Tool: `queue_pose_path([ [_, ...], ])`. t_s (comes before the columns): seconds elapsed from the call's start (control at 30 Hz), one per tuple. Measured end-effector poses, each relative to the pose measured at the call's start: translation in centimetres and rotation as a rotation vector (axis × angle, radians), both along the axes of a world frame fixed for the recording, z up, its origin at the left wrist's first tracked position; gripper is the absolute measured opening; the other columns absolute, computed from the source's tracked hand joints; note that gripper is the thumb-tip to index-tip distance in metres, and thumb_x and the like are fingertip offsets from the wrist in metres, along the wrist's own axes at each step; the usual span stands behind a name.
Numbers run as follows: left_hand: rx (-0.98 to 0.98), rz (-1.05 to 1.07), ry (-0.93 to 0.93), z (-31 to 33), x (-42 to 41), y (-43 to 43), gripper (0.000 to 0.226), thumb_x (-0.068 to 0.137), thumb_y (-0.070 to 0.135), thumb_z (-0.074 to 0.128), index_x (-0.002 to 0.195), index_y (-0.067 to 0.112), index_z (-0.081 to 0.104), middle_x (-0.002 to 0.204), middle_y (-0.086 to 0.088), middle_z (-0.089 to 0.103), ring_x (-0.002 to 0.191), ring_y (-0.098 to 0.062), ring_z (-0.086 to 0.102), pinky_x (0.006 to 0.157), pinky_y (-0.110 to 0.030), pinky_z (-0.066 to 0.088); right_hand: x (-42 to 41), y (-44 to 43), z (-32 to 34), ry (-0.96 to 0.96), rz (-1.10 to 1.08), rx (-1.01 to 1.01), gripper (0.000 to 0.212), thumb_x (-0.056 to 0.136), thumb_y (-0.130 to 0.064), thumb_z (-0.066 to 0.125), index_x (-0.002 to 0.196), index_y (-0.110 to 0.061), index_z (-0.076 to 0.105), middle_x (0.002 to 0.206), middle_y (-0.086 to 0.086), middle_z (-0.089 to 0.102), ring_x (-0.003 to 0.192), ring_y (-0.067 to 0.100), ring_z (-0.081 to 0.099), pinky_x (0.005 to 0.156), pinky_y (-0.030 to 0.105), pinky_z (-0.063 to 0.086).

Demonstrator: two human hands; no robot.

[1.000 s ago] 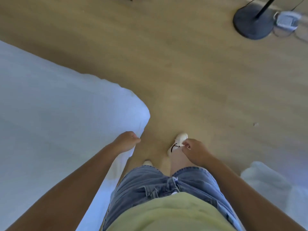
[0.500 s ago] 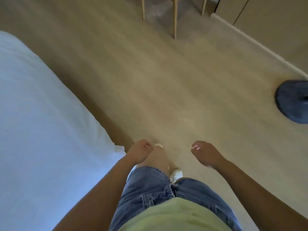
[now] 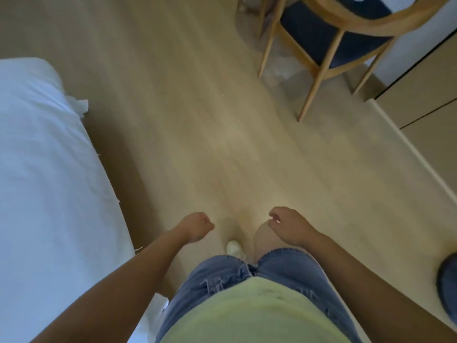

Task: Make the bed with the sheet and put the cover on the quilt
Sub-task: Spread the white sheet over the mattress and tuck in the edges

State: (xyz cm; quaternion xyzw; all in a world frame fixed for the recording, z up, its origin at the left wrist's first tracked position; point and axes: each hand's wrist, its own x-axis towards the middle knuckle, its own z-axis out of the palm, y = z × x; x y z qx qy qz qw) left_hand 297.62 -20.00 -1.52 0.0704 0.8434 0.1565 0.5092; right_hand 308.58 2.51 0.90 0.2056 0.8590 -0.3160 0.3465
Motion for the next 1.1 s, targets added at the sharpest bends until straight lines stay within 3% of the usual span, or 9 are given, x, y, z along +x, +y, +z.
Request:
queue_pose_path([
  [0.17, 0.007, 0.111, -0.048, -1.5, -11.2, 5.9, 0.034, 0.094, 0.029, 0.052, 0.118, 0.006, 0.060, 0.121, -0.013, 0.059, 0.110, -0.028, 0.056, 0.091, -0.032, 0.044, -13.8, 7.3, -2.1, -0.042, 0.070, 0.015, 0.031, 0.094, -0.021, 0.045, 0.107, 0.003, 0.058, 0.107, 0.017, 0.062, 0.099, 0.032, 0.057, 0.081, 0.036, 0.044],
  [0.33, -0.042, 0.271, -0.076, -1.3, -23.7, 10.5, 0.021, 0.095, 0.025, 0.050, 0.090, 0.006, 0.058, 0.093, -0.015, 0.059, 0.080, -0.023, 0.053, 0.077, -0.031, 0.044, -30.1, 14.8, -2.2, -0.022, 0.239, 0.019, 0.034, 0.097, -0.023, 0.045, 0.122, -0.003, 0.054, 0.124, 0.013, 0.057, 0.111, 0.027, 0.053, 0.088, 0.029, 0.039],
  [0.47, -0.011, 0.437, -0.077, 0.1, -34.5, 13.9, 0.031, 0.094, 0.027, 0.052, 0.110, 0.001, 0.062, 0.111, -0.016, 0.063, 0.102, -0.031, 0.059, 0.088, -0.035, 0.045, -43.5, 18.4, -1.0, -0.005, 0.390, 0.056, 0.034, 0.097, -0.025, 0.044, 0.124, -0.006, 0.052, 0.125, 0.011, 0.056, 0.111, 0.025, 0.052, 0.089, 0.029, 0.040],
  [0.67, 0.054, 0.636, -0.035, 0.4, -50.0, 16.3, 0.027, 0.092, 0.026, 0.054, 0.107, 0.006, 0.062, 0.108, -0.008, 0.062, 0.097, -0.022, 0.056, 0.083, -0.028, 0.041, -62.9, 18.8, -1.5, 0.009, 0.500, 0.053, 0.036, 0.097, -0.025, 0.045, 0.127, -0.006, 0.052, 0.127, 0.011, 0.055, 0.113, 0.024, 0.052, 0.090, 0.027, 0.039],
  [0.83, 0.047, 0.621, -0.045, -0.8, -66.5, 13.2, 0.018, 0.091, 0.019, 0.052, 0.075, 0.012, 0.054, 0.085, -0.018, 0.057, 0.077, -0.018, 0.048, 0.072, -0.031, 0.039, -79.7, 16.8, -1.8, -0.029, 0.456, 0.061, 0.034, 0.097, -0.024, 0.046, 0.124, -0.005, 0.054, 0.125, 0.013, 0.057, 0.111, 0.025, 0.053, 0.088, 0.028, 0.040],
  [1.1, 0.031, 0.736, 0.018, 0.6, -95.1, 9.2, 0.010, 0.095, 0.017, 0.051, 0.093, 0.010, 0.058, 0.098, -0.011, 0.058, 0.090, -0.021, 0.054, 0.081, -0.028, 0.043, -104.5, 14.8, 0.5, -0.020, 0.413, 0.007, 0.029, 0.096, -0.022, 0.046, 0.116, -0.004, 0.058, 0.116, 0.011, 0.060, 0.105, 0.024, 0.055, 0.082, 0.028, 0.040],
])
